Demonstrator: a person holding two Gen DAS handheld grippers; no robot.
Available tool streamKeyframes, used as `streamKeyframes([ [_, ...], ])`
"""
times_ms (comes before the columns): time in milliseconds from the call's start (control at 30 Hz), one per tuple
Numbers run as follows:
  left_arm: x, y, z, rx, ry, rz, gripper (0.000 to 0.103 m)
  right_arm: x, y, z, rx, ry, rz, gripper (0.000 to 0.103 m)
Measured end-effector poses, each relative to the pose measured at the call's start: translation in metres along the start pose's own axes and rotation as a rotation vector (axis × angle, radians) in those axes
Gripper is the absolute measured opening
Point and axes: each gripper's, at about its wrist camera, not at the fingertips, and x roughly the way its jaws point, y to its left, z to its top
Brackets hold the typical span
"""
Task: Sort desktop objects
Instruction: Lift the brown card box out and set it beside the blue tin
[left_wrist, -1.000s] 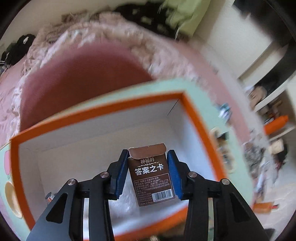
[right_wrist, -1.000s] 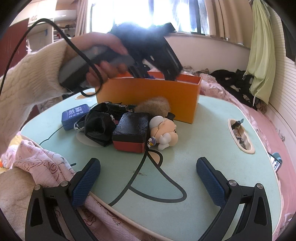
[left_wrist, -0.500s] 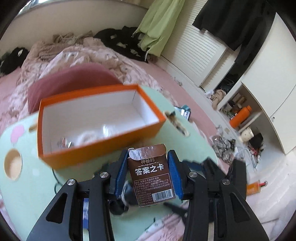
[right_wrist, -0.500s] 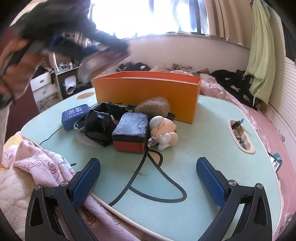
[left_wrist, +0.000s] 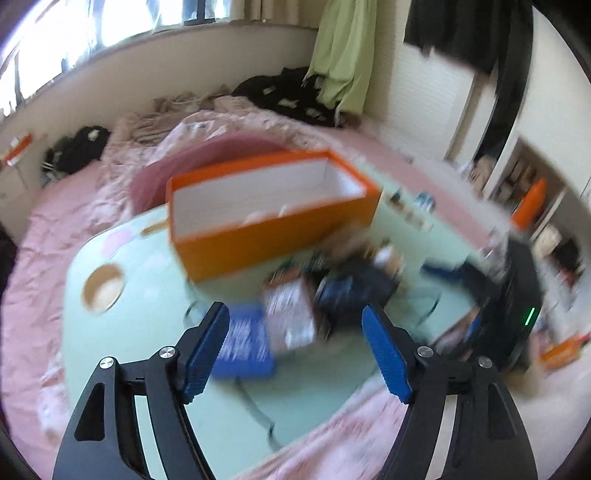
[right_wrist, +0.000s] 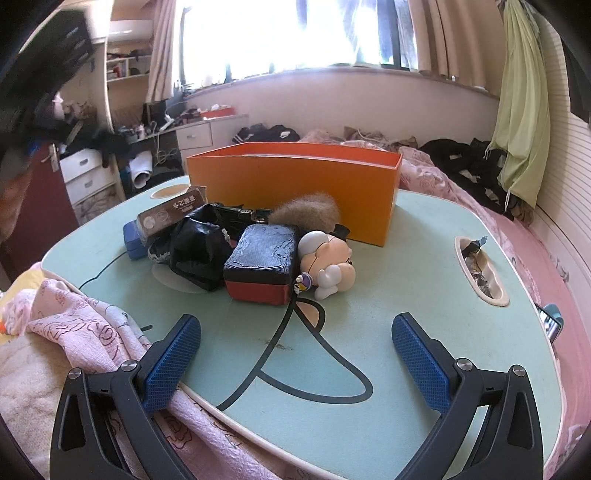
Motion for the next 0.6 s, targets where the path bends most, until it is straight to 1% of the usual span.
streamKeyframes([
  [33, 0.000, 0.000, -0.008, 0.005, 0.001, 0.022, 0.075, 0.001, 0.000, 0.001, 0.000, 0.000, 0.000, 0.103],
  [67, 0.002, -0.001, -0.025, 0.006, 0.000, 0.066, 0.075, 0.000, 0.000, 0.000, 0.000, 0.000, 0.000, 0.103],
  [200, 0.014, 0.000, -0.060, -0.007, 0.007, 0.165, 0.075, 0.000, 0.000, 0.000, 0.000, -0.001, 0.000, 0.103],
  [233, 0.018, 0.001, -0.065, -0.022, 0.005, 0.163, 0.075, 0.001, 0.000, 0.000, 0.000, 0.000, -0.001, 0.103],
  [300, 0.031, 0.008, -0.070, -0.072, 0.026, 0.101, 0.075, 0.000, 0.000, -0.001, 0.000, -0.001, 0.000, 0.103],
  [333, 0.035, 0.010, -0.070, -0.094, 0.016, 0.086, 0.078, 0.000, 0.000, 0.000, 0.000, 0.000, 0.000, 0.103],
  [400, 0.040, 0.011, -0.069, -0.110, -0.013, 0.114, 0.083, 0.000, 0.000, -0.001, 0.000, -0.001, 0.000, 0.103],
  [467, 0.045, 0.010, -0.069, -0.125, -0.050, 0.129, 0.095, 0.000, 0.000, 0.000, 0.000, -0.001, 0.000, 0.103],
  [533, 0.051, 0.006, -0.068, -0.113, -0.053, 0.122, 0.103, 0.000, 0.000, -0.001, 0.000, -0.001, 0.000, 0.103],
  [600, 0.054, 0.004, -0.064, -0.103, -0.049, 0.110, 0.103, -0.001, 0.000, -0.001, 0.000, -0.001, 0.000, 0.103],
])
